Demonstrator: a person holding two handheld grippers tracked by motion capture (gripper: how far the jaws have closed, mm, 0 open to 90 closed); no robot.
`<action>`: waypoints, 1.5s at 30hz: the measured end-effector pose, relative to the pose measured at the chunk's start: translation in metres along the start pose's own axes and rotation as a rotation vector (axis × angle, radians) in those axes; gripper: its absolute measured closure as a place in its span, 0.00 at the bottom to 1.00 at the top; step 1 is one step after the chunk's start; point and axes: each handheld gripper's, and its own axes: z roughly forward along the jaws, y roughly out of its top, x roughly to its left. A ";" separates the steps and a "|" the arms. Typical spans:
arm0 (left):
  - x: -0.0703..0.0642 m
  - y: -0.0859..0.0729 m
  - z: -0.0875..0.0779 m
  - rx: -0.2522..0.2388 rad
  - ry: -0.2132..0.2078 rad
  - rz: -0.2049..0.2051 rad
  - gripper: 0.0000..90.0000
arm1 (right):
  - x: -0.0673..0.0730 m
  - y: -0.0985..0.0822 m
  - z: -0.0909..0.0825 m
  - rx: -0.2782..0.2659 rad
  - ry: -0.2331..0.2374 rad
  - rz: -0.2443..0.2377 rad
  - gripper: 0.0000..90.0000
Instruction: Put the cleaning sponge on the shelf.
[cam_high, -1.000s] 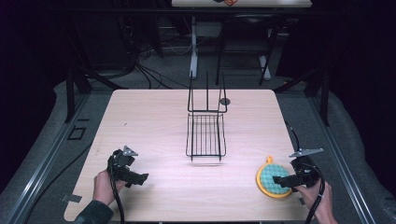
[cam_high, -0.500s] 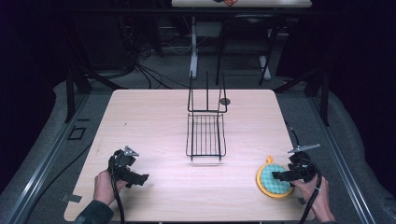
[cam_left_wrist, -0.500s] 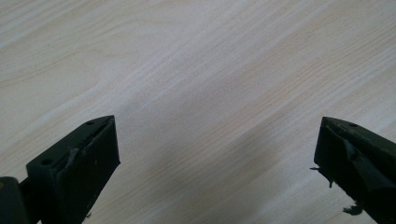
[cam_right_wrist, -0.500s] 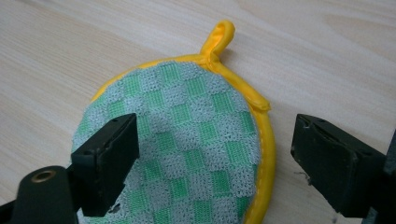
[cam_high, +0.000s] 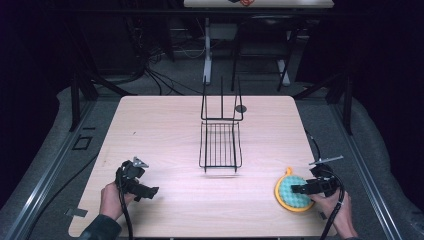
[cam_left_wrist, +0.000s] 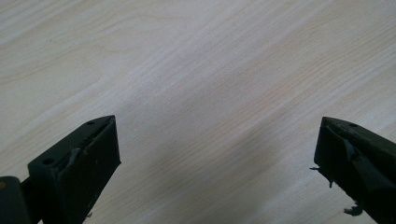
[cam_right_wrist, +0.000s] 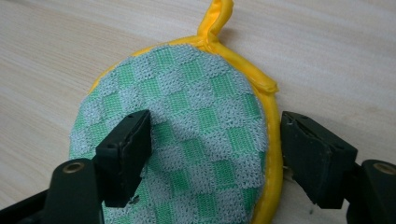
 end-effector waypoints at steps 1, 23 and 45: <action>0.000 0.000 0.000 0.000 0.000 -0.001 0.00 | -0.001 -0.001 0.001 -0.005 0.013 0.013 0.30; 0.001 0.000 -0.002 0.001 0.010 0.001 0.01 | 0.004 -0.003 -0.002 0.000 0.043 0.055 0.58; 0.001 0.000 -0.004 -0.020 0.010 -0.008 0.05 | 0.022 -0.002 -0.025 -0.137 0.041 -0.022 0.75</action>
